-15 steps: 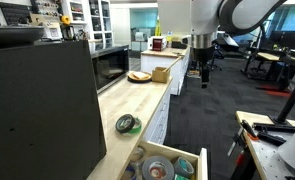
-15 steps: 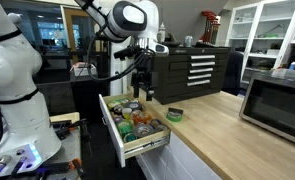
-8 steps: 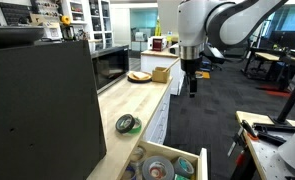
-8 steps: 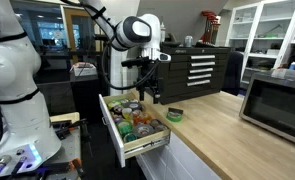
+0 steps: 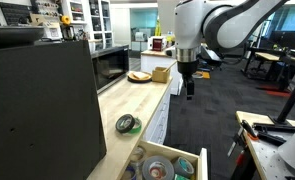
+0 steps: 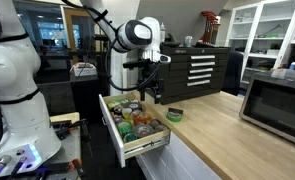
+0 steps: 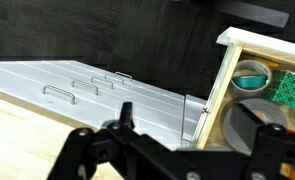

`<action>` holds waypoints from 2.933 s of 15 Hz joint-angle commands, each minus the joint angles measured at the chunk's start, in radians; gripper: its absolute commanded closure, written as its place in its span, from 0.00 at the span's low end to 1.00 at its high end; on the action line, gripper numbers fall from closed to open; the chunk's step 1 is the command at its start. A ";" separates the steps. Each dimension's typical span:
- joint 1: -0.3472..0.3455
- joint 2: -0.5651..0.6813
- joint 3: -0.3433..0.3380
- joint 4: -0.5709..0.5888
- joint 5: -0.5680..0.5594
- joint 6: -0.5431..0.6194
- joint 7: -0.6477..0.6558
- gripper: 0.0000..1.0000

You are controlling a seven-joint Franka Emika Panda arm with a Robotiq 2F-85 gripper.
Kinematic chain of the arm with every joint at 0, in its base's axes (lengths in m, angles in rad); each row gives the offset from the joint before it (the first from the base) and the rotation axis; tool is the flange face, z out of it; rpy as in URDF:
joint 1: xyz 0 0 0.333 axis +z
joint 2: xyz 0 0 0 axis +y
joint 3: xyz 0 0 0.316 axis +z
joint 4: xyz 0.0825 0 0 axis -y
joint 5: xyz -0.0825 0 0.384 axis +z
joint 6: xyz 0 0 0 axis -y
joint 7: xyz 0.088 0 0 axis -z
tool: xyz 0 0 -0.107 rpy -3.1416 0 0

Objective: Get the grey masking tape from the open drawer

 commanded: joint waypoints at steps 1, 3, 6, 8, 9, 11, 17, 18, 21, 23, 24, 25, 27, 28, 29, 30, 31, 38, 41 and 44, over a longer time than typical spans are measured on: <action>0.004 0.000 -0.003 0.001 0.001 -0.002 0.000 0.00; 0.004 0.000 -0.003 0.002 0.001 -0.002 0.000 0.00; 0.010 0.039 0.001 0.006 0.020 0.035 -0.005 0.00; 0.020 0.081 0.007 0.017 0.046 0.058 -0.020 0.00; 0.027 0.107 0.014 0.024 0.053 0.079 -0.021 0.00; 0.043 0.159 0.029 0.039 0.054 0.118 -0.023 0.00; 0.096 0.307 0.078 0.122 0.040 0.170 -0.037 0.00; 0.105 0.325 0.084 0.134 0.035 0.169 -0.042 0.00; 0.120 0.377 0.094 0.165 0.023 0.171 -0.071 0.00; 0.125 0.402 0.095 0.179 0.024 0.178 -0.088 0.00; 0.125 0.413 0.095 0.183 0.025 0.188 -0.097 0.00; 0.123 0.423 0.097 0.188 0.034 0.199 -0.103 0.00; 0.119 0.441 0.102 0.193 0.054 0.226 -0.111 0.00; 0.118 0.450 0.105 0.194 0.060 0.241 -0.112 0.00; 0.120 0.457 0.105 0.196 0.060 0.251 -0.110 0.00; 0.119 0.466 0.108 0.198 0.064 0.262 -0.112 0.00; 0.118 0.471 0.112 0.198 0.071 0.270 -0.116 0.00; 0.107 0.479 0.135 0.199 0.155 0.320 -0.131 0.00; 0.128 0.476 0.117 0.197 0.139 0.301 -0.106 0.00; 0.127 0.476 0.118 0.198 0.141 0.301 -0.106 0.00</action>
